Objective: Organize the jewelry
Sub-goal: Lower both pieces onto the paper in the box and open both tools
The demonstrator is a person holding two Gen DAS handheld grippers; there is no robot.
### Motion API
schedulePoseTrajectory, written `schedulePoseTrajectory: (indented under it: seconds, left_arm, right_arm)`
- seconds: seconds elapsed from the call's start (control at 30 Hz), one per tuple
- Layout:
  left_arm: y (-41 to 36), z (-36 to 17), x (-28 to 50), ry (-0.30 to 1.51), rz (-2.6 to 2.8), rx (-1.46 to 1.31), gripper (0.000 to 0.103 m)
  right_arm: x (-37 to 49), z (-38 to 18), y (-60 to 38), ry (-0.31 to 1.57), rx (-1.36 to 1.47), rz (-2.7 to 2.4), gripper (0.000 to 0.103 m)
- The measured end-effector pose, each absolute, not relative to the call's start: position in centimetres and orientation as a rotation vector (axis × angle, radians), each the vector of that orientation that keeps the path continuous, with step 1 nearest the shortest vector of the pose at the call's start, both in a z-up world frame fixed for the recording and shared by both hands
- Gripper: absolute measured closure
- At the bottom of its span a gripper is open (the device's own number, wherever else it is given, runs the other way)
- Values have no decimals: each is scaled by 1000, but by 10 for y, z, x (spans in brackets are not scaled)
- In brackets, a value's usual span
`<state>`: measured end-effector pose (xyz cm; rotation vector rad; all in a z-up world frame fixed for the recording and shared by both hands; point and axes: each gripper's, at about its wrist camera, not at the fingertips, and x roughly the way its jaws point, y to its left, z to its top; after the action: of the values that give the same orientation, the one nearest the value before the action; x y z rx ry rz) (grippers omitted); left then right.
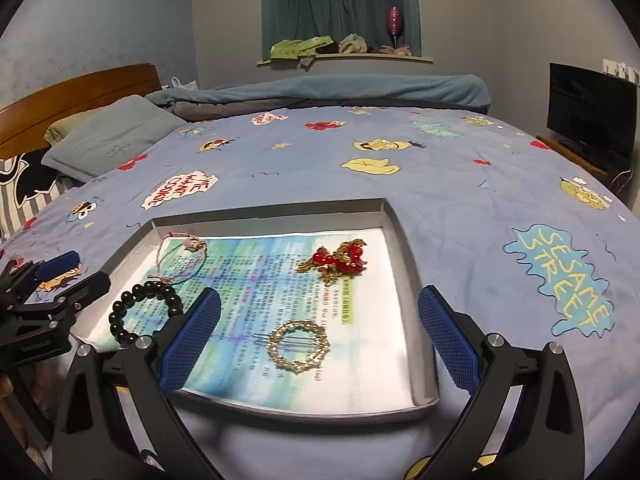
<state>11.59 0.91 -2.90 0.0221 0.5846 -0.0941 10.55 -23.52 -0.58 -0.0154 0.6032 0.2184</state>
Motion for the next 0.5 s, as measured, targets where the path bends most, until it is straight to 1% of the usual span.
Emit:
schedulePoseTrajectory:
  seconds: [0.13, 0.23, 0.33, 0.5]
  left_arm:
    - [8, -20, 114, 602, -76, 27, 14]
    - [8, -4, 104, 605, -87, 36, 13]
    - [10, 13, 85, 585, -80, 57, 12]
    - [17, 27, 52, 601, -107, 35, 11]
  right_arm:
    - [100, 4, -240, 632, -9, 191, 6]
    - [90, 23, -247, 634, 4, 193, 5]
    - [76, 40, -254, 630, 7, 195, 6]
    - [41, 58, -259, 630, -16, 216, 5]
